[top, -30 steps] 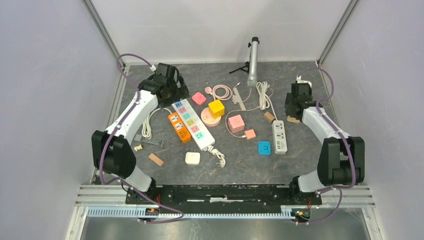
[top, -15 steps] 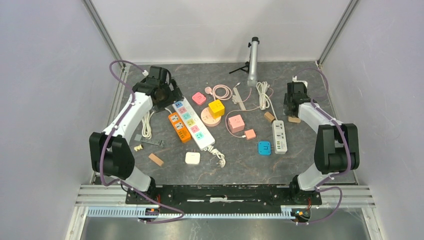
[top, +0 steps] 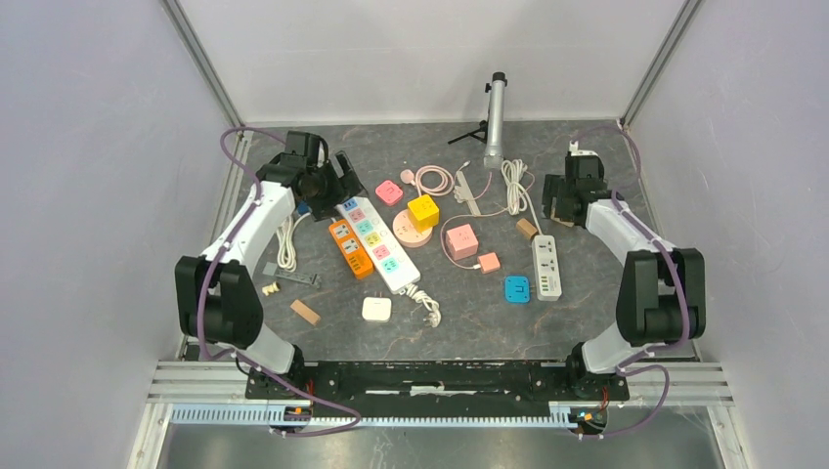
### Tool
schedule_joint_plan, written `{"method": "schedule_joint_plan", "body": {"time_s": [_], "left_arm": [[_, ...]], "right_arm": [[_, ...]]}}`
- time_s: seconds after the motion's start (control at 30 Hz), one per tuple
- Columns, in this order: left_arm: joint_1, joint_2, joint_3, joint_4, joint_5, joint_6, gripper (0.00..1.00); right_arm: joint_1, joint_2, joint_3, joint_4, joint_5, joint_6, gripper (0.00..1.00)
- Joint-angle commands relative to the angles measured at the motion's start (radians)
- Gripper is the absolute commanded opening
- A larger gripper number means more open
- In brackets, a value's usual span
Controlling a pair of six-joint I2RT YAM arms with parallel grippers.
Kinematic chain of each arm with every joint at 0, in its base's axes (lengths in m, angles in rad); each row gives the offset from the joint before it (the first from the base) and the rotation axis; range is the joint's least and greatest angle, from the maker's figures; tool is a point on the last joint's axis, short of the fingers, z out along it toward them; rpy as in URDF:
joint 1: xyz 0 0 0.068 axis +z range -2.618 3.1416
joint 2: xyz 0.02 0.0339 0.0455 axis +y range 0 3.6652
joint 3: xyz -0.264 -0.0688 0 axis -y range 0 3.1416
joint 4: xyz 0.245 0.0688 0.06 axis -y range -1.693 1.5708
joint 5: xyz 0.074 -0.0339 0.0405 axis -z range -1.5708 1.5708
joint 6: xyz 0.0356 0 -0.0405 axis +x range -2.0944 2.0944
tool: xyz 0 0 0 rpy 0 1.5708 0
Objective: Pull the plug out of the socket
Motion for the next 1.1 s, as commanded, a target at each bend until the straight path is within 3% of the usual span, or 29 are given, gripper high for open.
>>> {"method": "schedule_joint_plan", "body": {"time_s": [0.0,0.2,0.33,0.47,0.73,0.93,1.07], "left_arm": [[-0.005,0.015,-0.021,0.068,0.093,-0.025,0.94],[-0.033,0.055,-0.046,0.095,0.16,-0.032,0.87],[-0.063,0.095,-0.045,0.108,0.188,-0.028,0.82],[-0.1,0.138,-0.045,0.12,0.198,-0.031,0.77],[-0.139,0.214,-0.054,0.133,0.16,-0.038,0.65],[-0.145,0.235,-0.07,0.214,0.192,-0.079,0.58],[-0.15,0.252,-0.081,0.267,0.182,-0.104,0.56]], "right_arm": [[-0.003,-0.098,0.053,0.035,-0.083,0.008,0.92],[-0.002,-0.254,0.034,0.135,-0.207,0.029,0.9],[0.006,-0.371,-0.028,0.349,-0.484,0.026,0.89],[0.137,-0.367,0.002,0.406,-0.629,-0.022,0.88],[0.493,-0.18,0.117,0.336,-0.473,-0.086,0.98],[0.591,0.012,0.265,0.162,-0.243,-0.053,0.98],[0.601,0.137,0.35,0.086,-0.263,-0.022,0.97]]}}
